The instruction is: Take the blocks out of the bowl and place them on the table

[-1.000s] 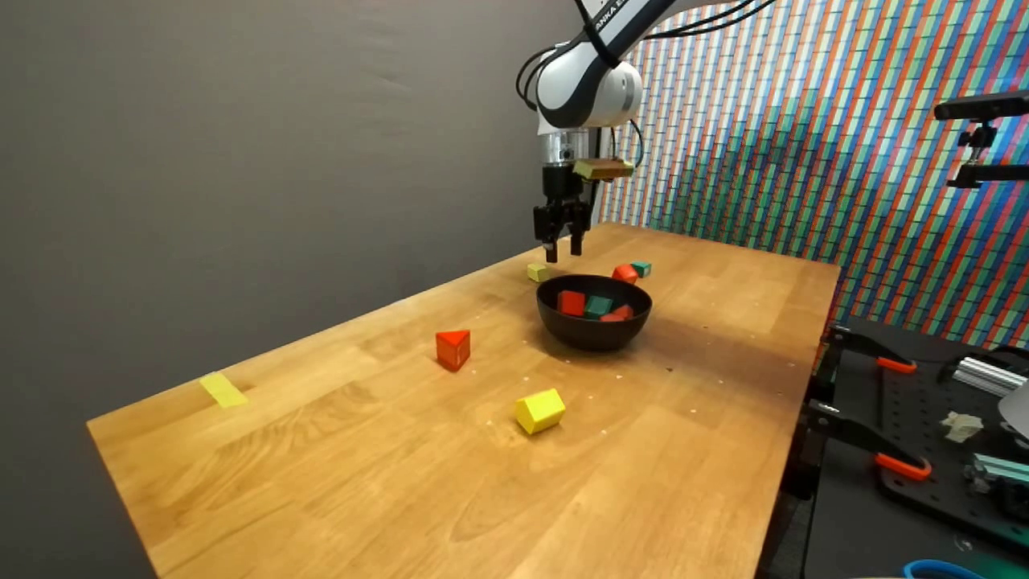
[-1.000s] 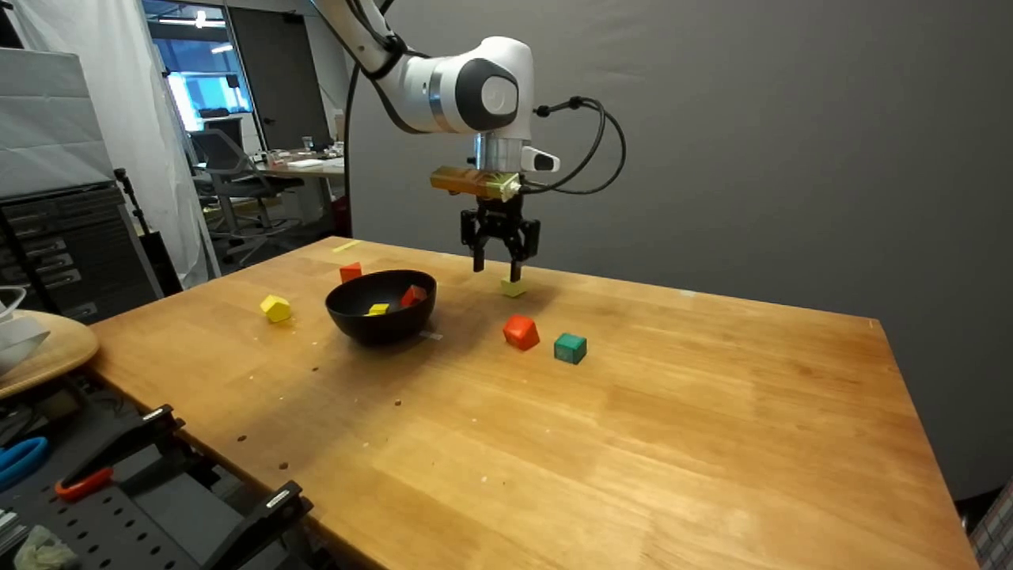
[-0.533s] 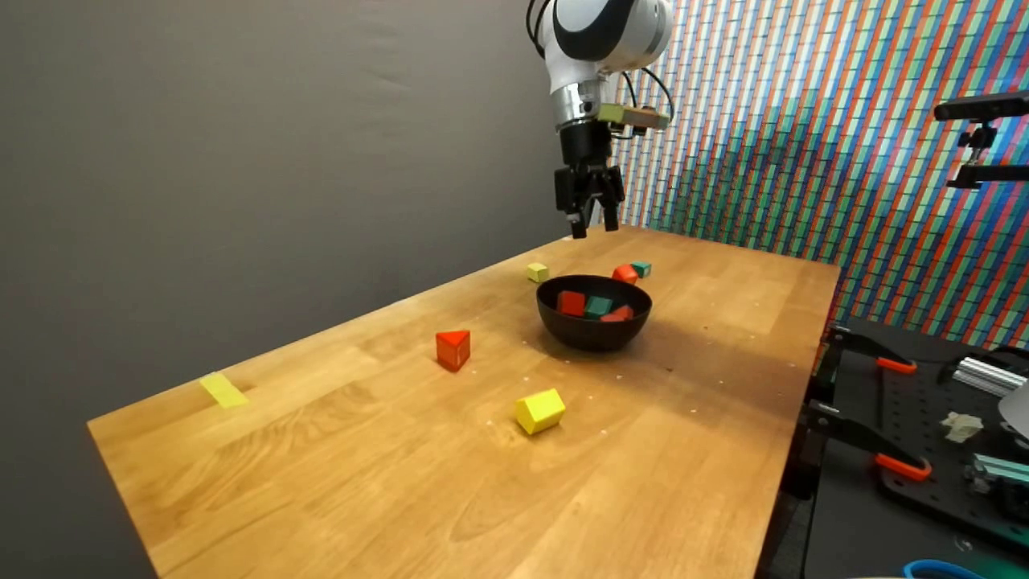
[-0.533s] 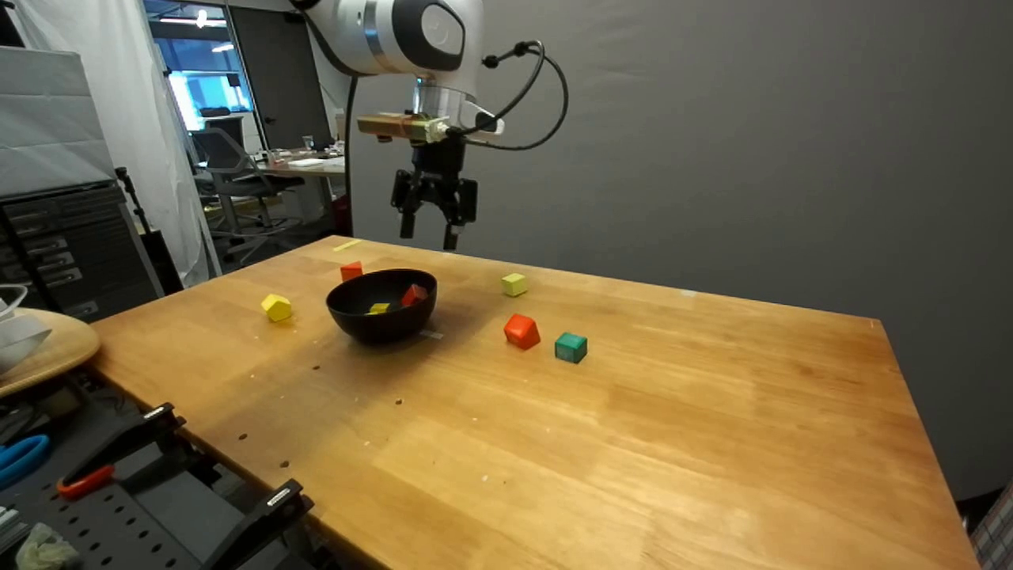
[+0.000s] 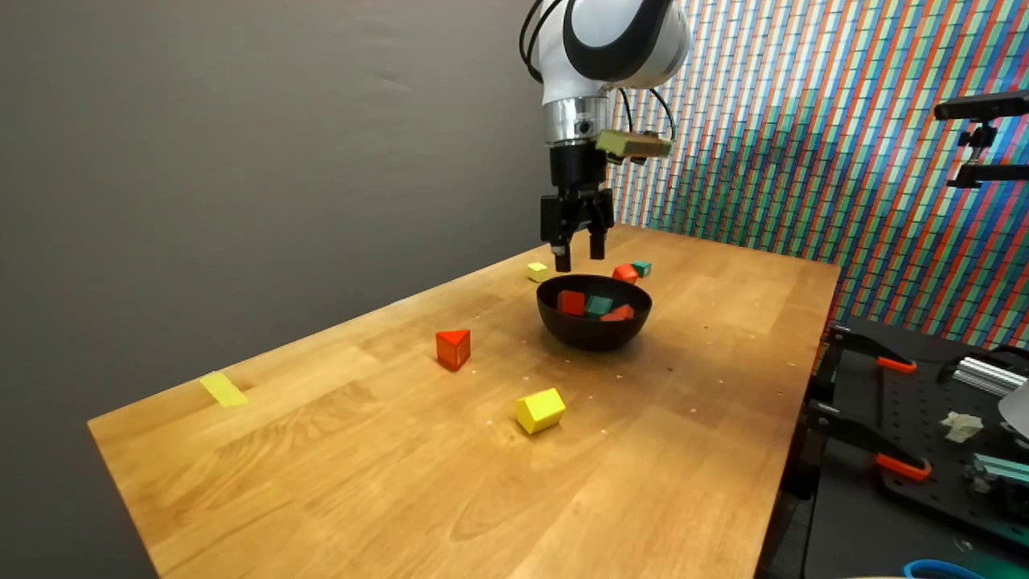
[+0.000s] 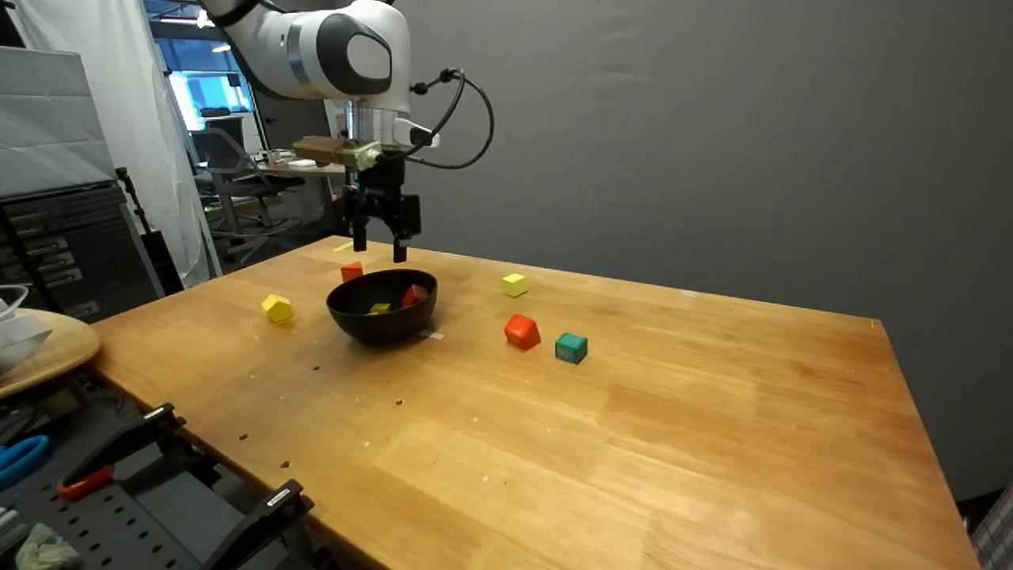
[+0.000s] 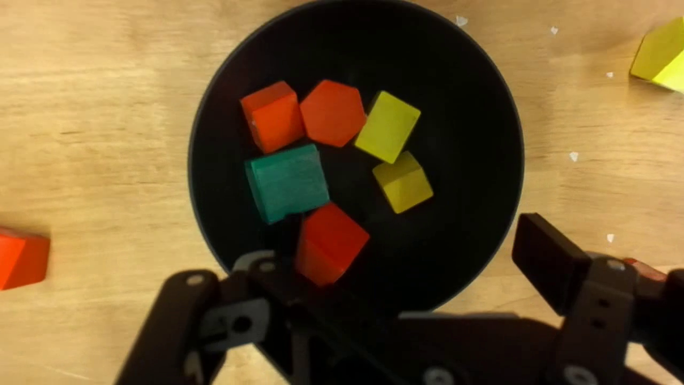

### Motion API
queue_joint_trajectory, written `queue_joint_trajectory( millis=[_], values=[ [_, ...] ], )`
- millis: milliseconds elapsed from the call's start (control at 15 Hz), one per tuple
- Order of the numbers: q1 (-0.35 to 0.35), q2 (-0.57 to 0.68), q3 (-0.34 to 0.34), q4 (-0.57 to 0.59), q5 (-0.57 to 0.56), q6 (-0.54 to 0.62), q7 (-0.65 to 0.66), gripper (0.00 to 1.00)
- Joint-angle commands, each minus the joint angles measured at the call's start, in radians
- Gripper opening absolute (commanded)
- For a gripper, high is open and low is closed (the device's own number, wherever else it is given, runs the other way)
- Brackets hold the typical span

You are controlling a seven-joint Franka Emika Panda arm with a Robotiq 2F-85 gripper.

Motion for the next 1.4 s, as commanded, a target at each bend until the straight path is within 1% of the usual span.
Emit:
queue_joint_trajectory(
  millis=[0,200,533,867,1333],
  values=[
    [-0.003,0.024,0.002,-0.07,0.022,0.207,0.013,1.0],
    [-0.012,0.056,0.005,-0.101,0.04,0.297,0.013,1.0],
    [-0.011,0.097,-0.004,-0.122,0.036,0.357,0.018,1.0],
    [-0.001,0.108,-0.018,-0.106,0.015,0.359,0.028,1.0],
    [0.024,0.115,-0.059,-0.067,-0.057,0.324,0.044,1.0]
  ],
)
